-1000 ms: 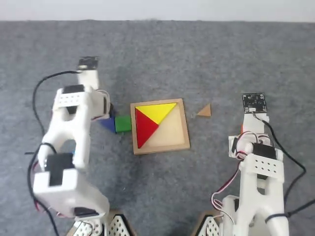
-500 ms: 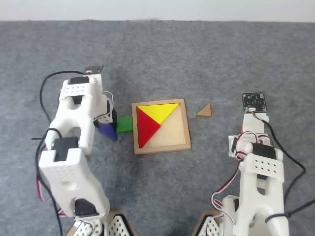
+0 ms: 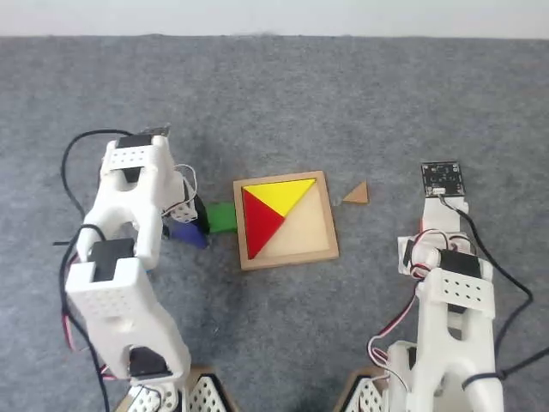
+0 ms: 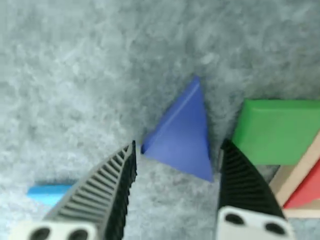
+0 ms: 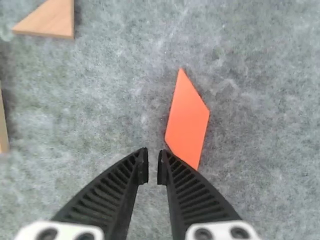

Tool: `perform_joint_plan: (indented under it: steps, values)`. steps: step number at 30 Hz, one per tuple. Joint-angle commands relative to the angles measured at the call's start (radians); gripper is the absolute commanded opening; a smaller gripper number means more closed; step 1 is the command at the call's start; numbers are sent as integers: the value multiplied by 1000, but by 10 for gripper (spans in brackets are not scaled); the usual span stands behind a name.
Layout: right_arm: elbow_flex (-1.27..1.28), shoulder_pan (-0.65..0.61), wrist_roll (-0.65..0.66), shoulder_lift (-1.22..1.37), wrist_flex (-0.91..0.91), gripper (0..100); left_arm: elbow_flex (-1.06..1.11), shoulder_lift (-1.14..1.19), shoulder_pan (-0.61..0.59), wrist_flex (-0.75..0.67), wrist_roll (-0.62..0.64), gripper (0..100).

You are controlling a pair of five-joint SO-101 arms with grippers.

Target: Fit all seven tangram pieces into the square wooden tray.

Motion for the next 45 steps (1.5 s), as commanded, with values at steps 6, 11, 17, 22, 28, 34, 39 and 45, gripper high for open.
perform_joint_plan:
  steps: [6, 11, 17, 22, 28, 34, 39, 45]
  values:
    - [-8, -13, 20, -33, -16, 51, 254, -316, -28, -86, 133, 282]
    - [-5, -56, 23, -33, -8, 51, 298, -270, -23, -189, 181, 289]
    - [-5, -58, 25, -41, -5, 51, 199, -137, -26, -190, 184, 290]
    - [-5, -58, 25, -42, -5, 51, 145, -80, -29, -192, 229, 288]
    - [-5, -58, 26, -42, -4, 51, 137, -57, -23, -190, 233, 287]
    - [-6, -56, 26, -42, 15, 51, 185, -60, 17, -183, 233, 255]
    - [-6, -56, 26, -42, 15, 51, 188, -64, 68, -192, 235, 227]
    - [-6, -56, 26, -42, 15, 51, 188, -64, 58, -209, 258, 195]
